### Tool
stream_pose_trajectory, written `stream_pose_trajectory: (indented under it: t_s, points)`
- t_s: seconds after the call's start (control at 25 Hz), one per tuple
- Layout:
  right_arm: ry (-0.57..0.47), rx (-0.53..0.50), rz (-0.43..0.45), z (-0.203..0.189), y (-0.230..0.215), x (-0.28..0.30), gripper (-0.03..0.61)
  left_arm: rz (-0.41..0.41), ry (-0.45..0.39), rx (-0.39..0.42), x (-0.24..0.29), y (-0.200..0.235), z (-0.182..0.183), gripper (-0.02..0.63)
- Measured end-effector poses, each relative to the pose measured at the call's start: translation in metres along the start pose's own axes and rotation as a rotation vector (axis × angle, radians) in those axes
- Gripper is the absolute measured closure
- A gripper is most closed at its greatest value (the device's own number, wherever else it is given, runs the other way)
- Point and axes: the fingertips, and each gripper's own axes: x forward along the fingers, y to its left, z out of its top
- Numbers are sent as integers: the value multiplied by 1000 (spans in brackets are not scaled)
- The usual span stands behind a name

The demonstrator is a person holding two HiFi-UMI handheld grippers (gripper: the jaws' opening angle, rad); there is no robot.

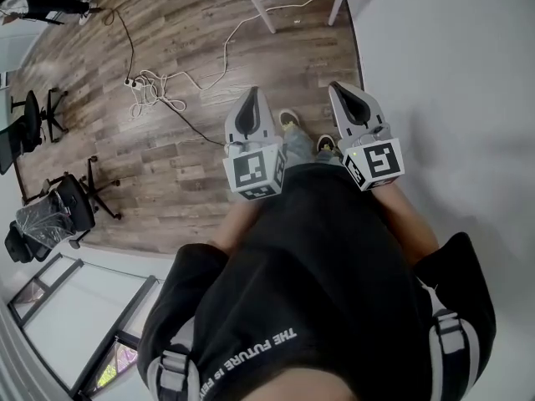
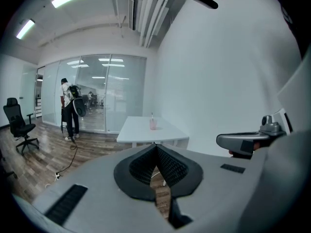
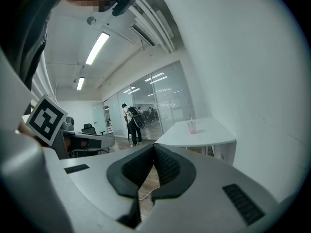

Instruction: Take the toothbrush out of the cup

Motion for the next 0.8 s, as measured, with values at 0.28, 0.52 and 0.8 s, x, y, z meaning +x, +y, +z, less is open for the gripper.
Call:
stream_pose_trajectory:
  t_s: [0.28, 0.52, 0.8]
  points:
    - [29, -25, 10, 12, 9, 57, 565, 16, 7, -36, 32, 52, 9, 607]
    - [66, -29, -8, 15, 9, 102, 565, -18, 9, -51, 64, 79, 18, 607]
    - [97, -24, -20, 24, 3, 167, 565, -36, 28, -77, 112, 120, 31, 607]
